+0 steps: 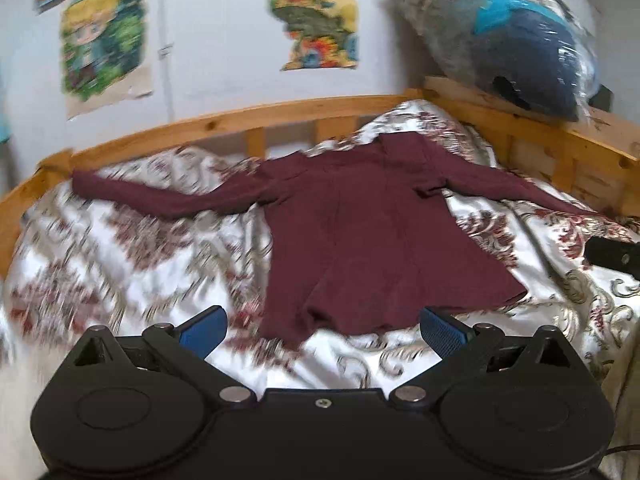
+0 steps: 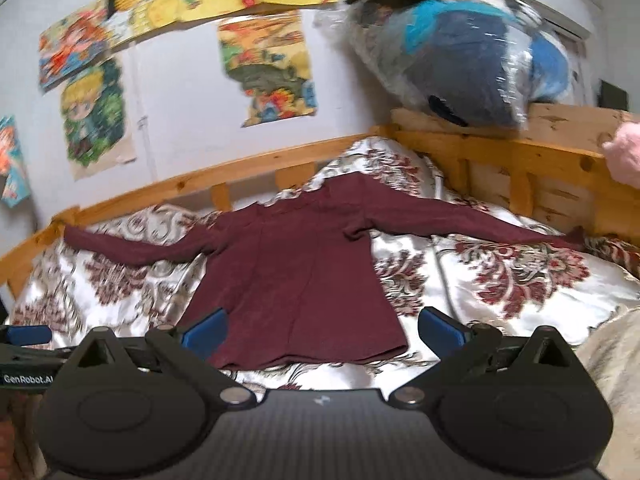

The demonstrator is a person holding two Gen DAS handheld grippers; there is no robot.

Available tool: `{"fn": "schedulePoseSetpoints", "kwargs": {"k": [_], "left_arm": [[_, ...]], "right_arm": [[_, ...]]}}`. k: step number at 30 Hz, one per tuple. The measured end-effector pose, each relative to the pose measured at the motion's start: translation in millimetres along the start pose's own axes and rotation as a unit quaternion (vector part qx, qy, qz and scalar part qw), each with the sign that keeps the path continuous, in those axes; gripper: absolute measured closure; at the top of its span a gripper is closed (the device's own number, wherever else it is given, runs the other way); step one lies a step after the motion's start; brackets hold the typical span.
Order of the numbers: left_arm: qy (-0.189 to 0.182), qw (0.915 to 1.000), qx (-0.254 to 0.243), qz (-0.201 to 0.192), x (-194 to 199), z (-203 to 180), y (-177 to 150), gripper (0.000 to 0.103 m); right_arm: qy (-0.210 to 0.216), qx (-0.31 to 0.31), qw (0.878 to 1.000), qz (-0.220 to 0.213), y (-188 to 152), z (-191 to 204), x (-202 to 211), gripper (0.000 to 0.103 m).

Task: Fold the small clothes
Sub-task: 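Grasp the maroon shirt's sleeve cuff with the right gripper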

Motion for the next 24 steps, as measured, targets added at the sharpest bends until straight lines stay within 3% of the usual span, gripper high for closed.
{"fn": "schedulePoseSetpoints", "kwargs": {"k": [5, 11, 14, 18, 24], "left_arm": [[-0.036, 0.9993, -0.008, -0.007, -18, 8, 56, 0.001], [-0.020, 0.9997, -0.013, -0.005, -75, 13, 112, 0.001], [-0.009, 0.9999, -0.005, 0.009, -116, 12, 131, 0.001], [-0.031, 0.9982, 0.026, 0.044, -162, 12, 146, 0.001], [-0.035, 0.9979, 0.021, 0.050, -209, 3, 134, 0.001]], "right_arm": [[-0.040, -0.034, 0.998, -0.044, 41, -37, 18, 0.000], [-0.126, -0.069, 0.988, -0.063, 92, -113, 10, 0.000], [-0.177, -0.144, 0.972, -0.049, 102, -155, -12, 0.000], [-0.214, -0.229, 0.949, -0.022, 108, -197, -49, 0.009], [-0.294, -0.298, 0.908, -0.005, 106, -235, -113, 0.012]]}}
Point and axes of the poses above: each gripper's, at about its wrist camera, not at the fingertips, and x roughly against the way its jaws point, z to its left, y to its top, the point moved 1 cm from there along -x, roughly the way its jaws point, and after that the axes turned 4 degrees about z, right-handed, at the moved point
